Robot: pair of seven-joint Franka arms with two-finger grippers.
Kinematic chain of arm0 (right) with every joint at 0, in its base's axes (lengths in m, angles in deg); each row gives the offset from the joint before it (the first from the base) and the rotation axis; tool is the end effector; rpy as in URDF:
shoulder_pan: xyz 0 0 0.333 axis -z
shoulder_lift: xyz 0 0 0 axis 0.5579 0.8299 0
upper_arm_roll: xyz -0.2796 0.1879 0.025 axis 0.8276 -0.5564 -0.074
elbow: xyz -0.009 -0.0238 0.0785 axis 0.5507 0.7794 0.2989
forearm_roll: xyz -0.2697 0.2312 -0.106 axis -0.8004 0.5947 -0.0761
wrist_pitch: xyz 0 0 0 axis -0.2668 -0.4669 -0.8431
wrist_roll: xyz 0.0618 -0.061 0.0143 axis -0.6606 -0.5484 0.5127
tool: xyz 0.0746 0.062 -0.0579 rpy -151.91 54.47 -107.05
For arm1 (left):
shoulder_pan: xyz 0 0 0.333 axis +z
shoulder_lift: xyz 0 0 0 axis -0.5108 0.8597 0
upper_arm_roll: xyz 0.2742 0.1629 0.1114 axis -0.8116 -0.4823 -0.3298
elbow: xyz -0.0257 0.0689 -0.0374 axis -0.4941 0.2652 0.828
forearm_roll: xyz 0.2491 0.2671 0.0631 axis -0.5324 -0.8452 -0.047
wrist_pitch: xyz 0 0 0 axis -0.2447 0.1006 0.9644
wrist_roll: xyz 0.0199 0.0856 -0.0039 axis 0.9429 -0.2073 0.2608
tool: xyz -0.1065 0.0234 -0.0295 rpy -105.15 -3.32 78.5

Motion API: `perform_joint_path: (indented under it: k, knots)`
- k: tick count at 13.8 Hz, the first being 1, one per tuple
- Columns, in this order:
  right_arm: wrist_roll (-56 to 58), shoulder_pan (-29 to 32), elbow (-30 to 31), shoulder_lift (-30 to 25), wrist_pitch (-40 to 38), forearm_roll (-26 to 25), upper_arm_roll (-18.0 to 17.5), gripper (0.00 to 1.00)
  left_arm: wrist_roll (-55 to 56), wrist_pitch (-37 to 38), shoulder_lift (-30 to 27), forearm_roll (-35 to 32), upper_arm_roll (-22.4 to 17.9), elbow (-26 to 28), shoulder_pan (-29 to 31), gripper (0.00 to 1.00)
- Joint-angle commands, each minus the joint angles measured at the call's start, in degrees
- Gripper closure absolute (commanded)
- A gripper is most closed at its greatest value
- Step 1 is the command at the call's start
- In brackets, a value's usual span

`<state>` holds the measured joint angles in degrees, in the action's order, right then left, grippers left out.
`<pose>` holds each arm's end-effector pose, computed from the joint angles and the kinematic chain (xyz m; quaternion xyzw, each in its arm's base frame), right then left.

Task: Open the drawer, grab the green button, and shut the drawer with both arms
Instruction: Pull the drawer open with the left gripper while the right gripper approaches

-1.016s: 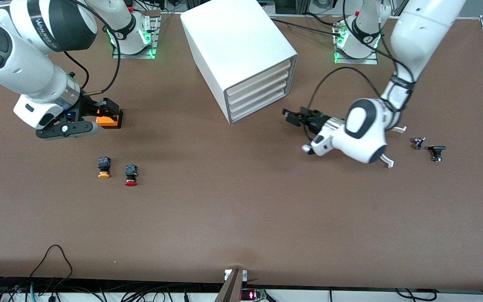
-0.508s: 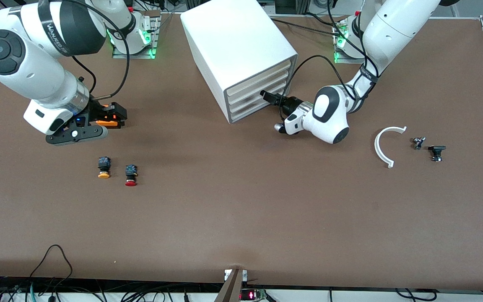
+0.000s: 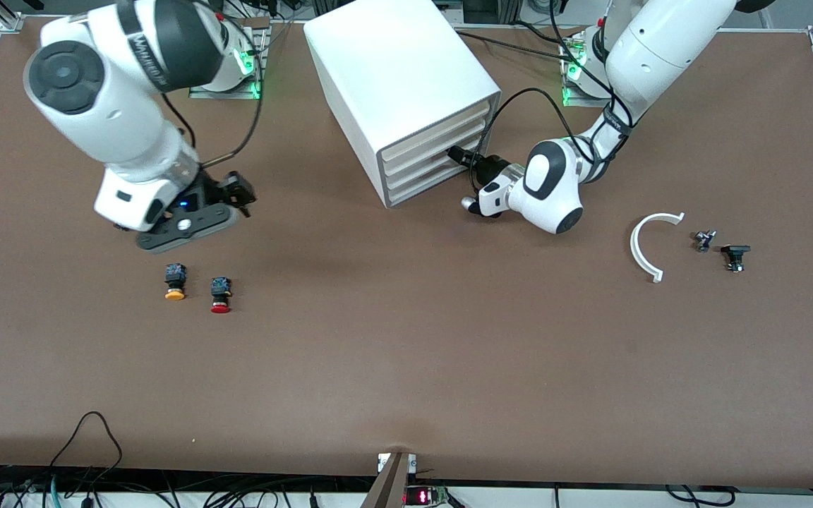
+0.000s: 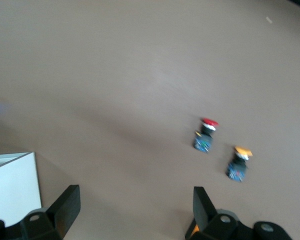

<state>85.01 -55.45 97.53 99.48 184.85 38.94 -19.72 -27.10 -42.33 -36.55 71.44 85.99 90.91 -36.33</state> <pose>0.5718 0.2472 0.5359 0.9727 0.2314 0.0188 0.0033 0.4030 -0.3071 0.1767 0.8337 -0.0792 -0.3692 0.4029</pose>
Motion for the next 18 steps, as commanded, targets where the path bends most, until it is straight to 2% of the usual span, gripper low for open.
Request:
perform_joint_path:
  k: [1,4,6,7,8,9,10,12,13,15,16,18]
  knots:
    - [2.3,-3.6,-6.2,5.3,2.0,0.2,-0.2,0.0,-4.7,-2.6,-0.5,1.2,0.4,1.2,0.2,1.0]
    - [4.9,-7.4,-11.4,10.4,4.8,0.3,-0.4,0.0,-4.5,-4.0,-1.8,1.0,-3.1,-0.7,5.4,1.0]
    - [4.9,-9.8,-14.7,13.2,5.3,0.1,-0.2,0.0,-4.4,-3.9,-2.1,0.9,-7.0,-3.7,6.0,1.0]
    - [5.0,-10.0,-15.8,14.1,5.3,0.2,-0.2,0.0,-3.9,-3.9,-2.1,0.9,-7.6,-4.4,6.2,1.0]
    - [5.2,-10.1,-16.3,14.8,5.3,0.2,-0.3,0.0,-3.1,-3.9,-2.5,1.2,-7.6,-4.5,6.7,0.71]
    - [5.3,-10.3,-16.7,15.5,5.7,0.2,-0.4,0.0,-3.3,-3.7,-3.9,1.0,-7.6,-4.2,7.6,0.05]
    - [6.6,-11.1,-17.6,16.6,6.6,0.3,-0.4,0.0,-2.5,-3.4,-5.5,1.0,-7.6,-3.9,8.3,0.0]
    - [8.7,-13.7,-19.7,19.5,6.7,0.2,-0.4,0.0,-2.6,-3.6,-9.6,0.6,-7.6,-3.7,9.8,0.0]
    - [9.6,-15.0,-20.3,20.9,6.7,0.1,-0.4,0.0,-2.7,-3.7,-12.6,-2.0,-7.6,-3.7,11.4,0.0]
    - [14.2,-16.0,-21.4,23.7,6.8,0.2,-0.4,0.0,-2.6,-3.9,-20.1,-16.2,-7.7,-5.7,14.3,0.0]
    - [19.6,-16.6,-21.5,25.1,7.0,0.3,-0.4,0.0,-2.5,-3.9,-23.8,-22.1,-9.9,-7.5,15.4,0.0]
    - [27.9,-18.5,-21.9,28.0,10.2,0.3,-1.3,0.0,-2.7,-3.9,-31.2,-28.2,-15.2,-9.9,15.4,0.0]
